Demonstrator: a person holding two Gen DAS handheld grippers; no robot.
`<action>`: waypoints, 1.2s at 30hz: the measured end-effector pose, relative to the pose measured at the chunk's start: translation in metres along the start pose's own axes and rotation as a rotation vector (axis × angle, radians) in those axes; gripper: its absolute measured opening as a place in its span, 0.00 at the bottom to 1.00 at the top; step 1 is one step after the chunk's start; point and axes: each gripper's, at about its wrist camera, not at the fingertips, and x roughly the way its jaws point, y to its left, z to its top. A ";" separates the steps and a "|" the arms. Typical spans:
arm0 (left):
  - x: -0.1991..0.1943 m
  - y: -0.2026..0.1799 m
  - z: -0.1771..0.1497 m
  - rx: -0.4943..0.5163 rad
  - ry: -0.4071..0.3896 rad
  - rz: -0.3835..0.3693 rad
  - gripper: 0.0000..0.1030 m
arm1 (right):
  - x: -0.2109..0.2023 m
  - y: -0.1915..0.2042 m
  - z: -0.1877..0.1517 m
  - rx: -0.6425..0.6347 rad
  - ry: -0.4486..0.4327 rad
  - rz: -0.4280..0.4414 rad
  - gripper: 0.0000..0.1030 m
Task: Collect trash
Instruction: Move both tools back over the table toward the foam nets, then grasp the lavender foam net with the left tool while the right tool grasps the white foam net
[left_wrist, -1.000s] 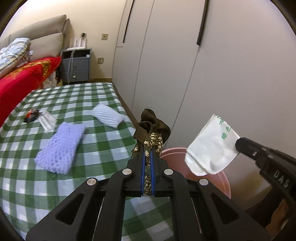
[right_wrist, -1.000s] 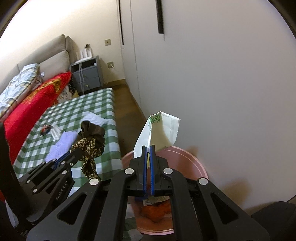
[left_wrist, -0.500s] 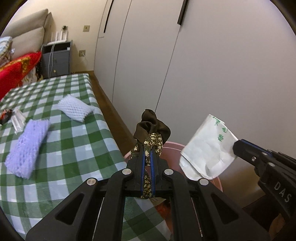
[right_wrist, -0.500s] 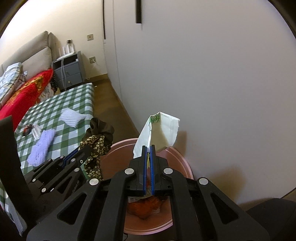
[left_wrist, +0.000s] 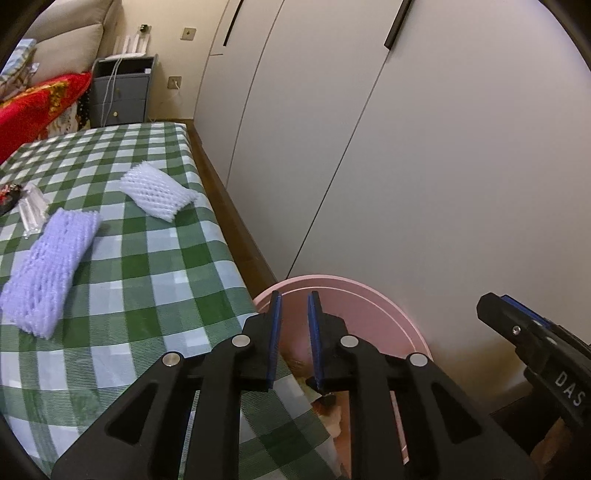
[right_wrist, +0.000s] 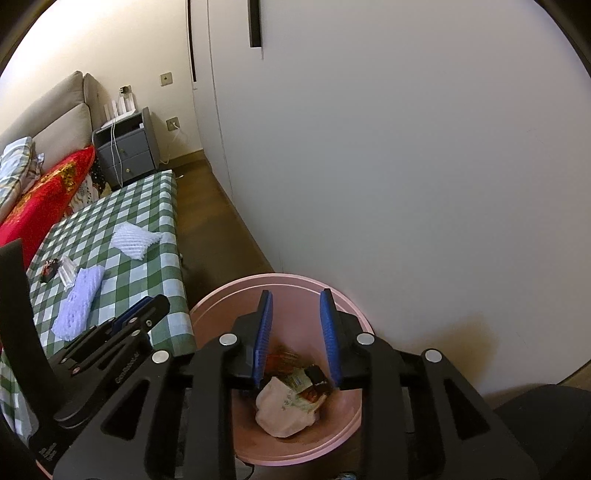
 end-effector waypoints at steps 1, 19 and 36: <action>-0.003 0.001 0.000 0.000 -0.004 0.003 0.15 | -0.001 0.000 0.000 0.000 -0.003 0.004 0.27; -0.054 0.074 0.003 -0.066 -0.080 0.197 0.15 | 0.005 0.059 -0.007 -0.086 -0.031 0.173 0.27; -0.059 0.153 0.006 -0.181 -0.085 0.420 0.21 | 0.043 0.115 0.008 -0.112 -0.027 0.306 0.27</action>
